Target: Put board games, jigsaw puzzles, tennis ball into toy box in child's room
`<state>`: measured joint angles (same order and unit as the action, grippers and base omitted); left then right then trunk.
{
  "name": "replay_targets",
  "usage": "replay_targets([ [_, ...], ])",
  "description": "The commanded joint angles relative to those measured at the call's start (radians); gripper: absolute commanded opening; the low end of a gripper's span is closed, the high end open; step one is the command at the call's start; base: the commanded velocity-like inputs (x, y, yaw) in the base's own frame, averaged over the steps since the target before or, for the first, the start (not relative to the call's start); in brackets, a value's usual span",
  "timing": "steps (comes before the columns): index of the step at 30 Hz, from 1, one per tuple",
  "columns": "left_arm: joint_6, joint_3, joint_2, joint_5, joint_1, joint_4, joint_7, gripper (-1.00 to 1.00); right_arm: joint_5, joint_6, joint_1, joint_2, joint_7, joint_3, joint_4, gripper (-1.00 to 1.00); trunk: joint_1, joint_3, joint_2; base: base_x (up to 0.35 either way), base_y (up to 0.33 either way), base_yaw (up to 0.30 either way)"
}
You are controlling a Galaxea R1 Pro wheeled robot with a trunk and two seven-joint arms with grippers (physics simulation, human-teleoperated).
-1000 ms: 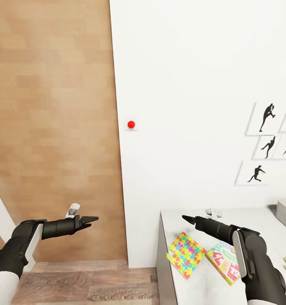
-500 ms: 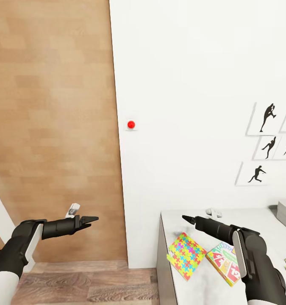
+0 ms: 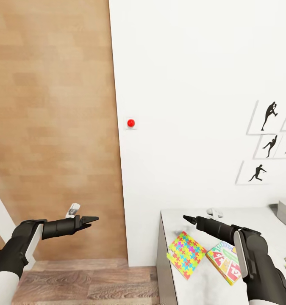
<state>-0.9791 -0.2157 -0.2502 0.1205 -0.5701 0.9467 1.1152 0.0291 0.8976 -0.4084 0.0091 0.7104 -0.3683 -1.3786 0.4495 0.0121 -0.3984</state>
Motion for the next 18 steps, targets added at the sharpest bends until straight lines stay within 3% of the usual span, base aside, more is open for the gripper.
replay_targets([
  [1,-0.006,0.000,0.000,0.002,-0.001,0.000,0.001,1.00,0.003,0.006,-0.001,0.000,0.005,-0.003,-0.001,1.00,0.000,0.003,-0.002,0.000,0.000,0.000],
  [18,-0.006,0.001,0.000,0.001,-0.001,0.000,0.001,1.00,0.005,0.011,-0.008,-0.007,-0.003,-0.052,-0.003,1.00,0.000,0.029,-0.002,0.000,0.000,0.000],
])
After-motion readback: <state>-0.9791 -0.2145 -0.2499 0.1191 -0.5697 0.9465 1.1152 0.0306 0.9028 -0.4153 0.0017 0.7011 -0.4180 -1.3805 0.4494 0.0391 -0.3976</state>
